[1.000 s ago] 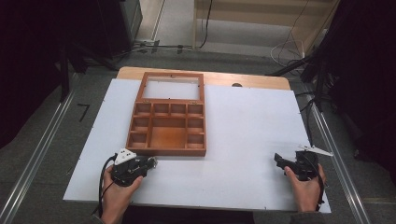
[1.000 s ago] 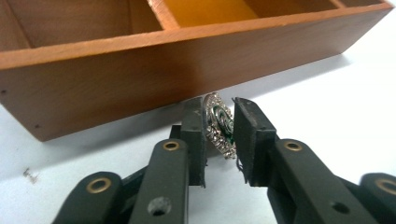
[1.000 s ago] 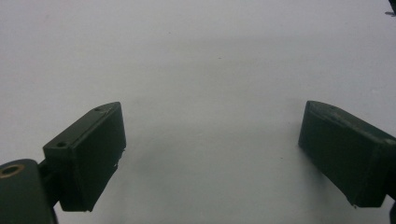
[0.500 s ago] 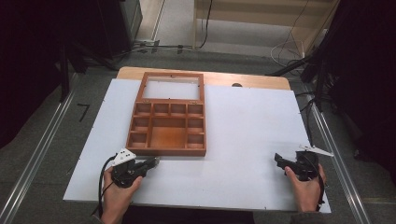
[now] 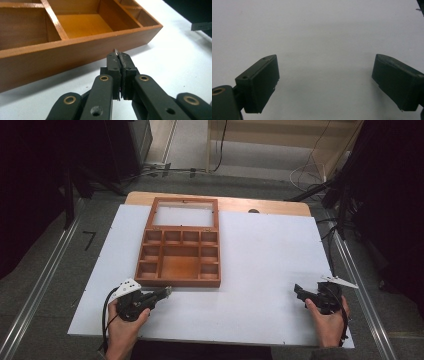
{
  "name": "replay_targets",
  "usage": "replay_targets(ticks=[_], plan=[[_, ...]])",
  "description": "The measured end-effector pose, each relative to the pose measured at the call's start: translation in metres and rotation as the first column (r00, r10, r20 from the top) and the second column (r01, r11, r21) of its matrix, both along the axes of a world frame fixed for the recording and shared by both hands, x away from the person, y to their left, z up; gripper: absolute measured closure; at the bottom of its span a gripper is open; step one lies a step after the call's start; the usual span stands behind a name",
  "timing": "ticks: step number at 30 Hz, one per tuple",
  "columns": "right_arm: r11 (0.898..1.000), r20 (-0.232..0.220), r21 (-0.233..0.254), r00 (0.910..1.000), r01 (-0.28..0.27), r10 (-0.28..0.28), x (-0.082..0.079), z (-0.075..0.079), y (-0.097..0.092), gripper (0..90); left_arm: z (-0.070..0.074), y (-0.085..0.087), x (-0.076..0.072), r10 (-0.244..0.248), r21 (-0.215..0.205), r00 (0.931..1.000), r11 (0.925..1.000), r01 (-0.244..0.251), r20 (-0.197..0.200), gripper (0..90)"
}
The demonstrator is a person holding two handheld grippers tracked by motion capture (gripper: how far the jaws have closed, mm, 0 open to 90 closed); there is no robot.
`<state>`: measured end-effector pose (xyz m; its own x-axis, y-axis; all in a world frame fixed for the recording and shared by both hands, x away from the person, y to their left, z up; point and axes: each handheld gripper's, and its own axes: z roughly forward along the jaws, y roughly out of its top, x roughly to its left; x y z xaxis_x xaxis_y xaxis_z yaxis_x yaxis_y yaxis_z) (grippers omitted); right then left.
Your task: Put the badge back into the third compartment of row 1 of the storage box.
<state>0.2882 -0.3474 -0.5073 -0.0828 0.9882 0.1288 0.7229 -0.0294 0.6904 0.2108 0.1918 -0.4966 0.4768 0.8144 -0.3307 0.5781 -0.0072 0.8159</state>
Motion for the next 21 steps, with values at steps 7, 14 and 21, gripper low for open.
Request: replay_targets(ticks=[7,14,21], plan=[[1.0,-0.001,-0.001,1.0,-0.002,0.002,0.0,0.0,0.0,5.8,0.006,0.004,0.001,0.006,-0.031,0.9998,0.9995,-0.005,0.017,89.6],[1.0,0.001,0.001,1.0,-0.005,0.005,-0.001,0.001,0.001,5.8,0.013,0.009,0.006,0.019,-0.058,0.9994,0.9982,-0.018,0.03,89.6],[1.0,0.001,0.003,1.0,-0.006,0.006,-0.001,0.001,0.002,5.8,0.017,0.01,0.012,0.022,-0.071,0.9991,0.9973,-0.019,0.036,89.6]])
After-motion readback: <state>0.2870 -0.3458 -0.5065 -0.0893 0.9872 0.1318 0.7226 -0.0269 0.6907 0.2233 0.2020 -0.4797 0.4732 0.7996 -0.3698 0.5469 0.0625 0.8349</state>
